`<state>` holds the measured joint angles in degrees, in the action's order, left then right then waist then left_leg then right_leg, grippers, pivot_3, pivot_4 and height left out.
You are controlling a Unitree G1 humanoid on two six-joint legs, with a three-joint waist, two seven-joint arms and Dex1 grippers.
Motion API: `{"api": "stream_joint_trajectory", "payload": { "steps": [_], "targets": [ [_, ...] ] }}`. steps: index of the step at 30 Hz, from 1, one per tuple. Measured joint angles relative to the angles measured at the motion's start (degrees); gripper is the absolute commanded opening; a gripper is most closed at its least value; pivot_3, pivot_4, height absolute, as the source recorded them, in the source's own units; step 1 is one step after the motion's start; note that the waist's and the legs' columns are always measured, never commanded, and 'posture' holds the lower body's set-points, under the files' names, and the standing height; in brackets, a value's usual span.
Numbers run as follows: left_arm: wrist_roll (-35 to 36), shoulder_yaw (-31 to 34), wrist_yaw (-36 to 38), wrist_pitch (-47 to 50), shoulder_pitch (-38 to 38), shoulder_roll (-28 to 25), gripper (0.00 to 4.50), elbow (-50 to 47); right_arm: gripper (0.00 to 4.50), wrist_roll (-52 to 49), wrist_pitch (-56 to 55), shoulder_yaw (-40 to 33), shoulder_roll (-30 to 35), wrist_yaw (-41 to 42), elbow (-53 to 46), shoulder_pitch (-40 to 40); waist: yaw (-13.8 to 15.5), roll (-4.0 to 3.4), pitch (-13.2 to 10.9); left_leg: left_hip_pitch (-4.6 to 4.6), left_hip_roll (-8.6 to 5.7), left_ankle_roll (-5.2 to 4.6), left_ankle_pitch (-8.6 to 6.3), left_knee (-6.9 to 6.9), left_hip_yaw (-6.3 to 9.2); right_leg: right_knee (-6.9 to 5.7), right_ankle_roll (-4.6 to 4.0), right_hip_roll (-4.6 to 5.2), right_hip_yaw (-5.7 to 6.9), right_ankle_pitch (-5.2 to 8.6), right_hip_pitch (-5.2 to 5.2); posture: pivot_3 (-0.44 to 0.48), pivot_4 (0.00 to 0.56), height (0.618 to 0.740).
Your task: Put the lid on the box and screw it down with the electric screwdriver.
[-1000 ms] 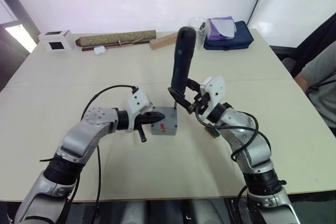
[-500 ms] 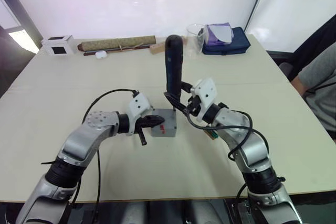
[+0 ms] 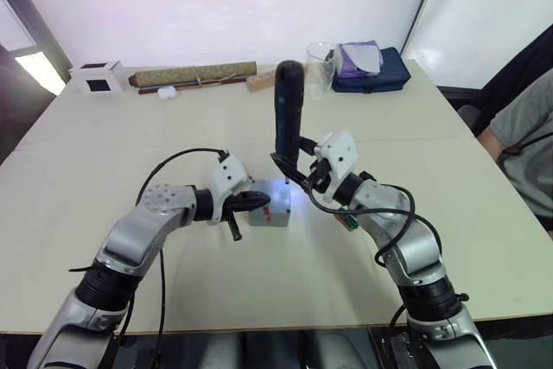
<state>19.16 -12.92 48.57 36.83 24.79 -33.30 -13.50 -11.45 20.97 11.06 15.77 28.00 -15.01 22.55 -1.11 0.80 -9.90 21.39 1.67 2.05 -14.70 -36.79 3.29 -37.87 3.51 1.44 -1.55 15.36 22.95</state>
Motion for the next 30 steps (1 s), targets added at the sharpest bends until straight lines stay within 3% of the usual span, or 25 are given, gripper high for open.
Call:
{"api": "stream_joint_trajectory", "payload": {
  "steps": [23, 30],
  "targets": [
    [-0.4, 0.0, 0.0, -0.3, -0.7, 0.3, 0.0, -0.4, 2.11, 0.3, -0.2, -0.3, 1.0, 2.0, -0.3, 0.9, 0.1, -0.01, 0.1, -0.06, 0.01, 0.0, 0.0, 0.57, 0.0, 0.47, 0.15, 0.03, 0.02, 0.13, 0.0, 0.0, 0.15, 0.74],
    [-0.4, 0.1, 0.1, -1.4, -0.9, 0.3, 0.0, -0.4, 2.11, -5.4, 10.0, -3.2, 4.7, 5.3, -2.7, 5.6, 0.3, -0.05, 0.0, 0.14, 0.0, 0.01, 0.0, 0.65, 0.01, 0.54, -0.05, 0.05, 0.04, -0.01, 0.17, 0.0, 0.15, 0.74]
  ]
}}
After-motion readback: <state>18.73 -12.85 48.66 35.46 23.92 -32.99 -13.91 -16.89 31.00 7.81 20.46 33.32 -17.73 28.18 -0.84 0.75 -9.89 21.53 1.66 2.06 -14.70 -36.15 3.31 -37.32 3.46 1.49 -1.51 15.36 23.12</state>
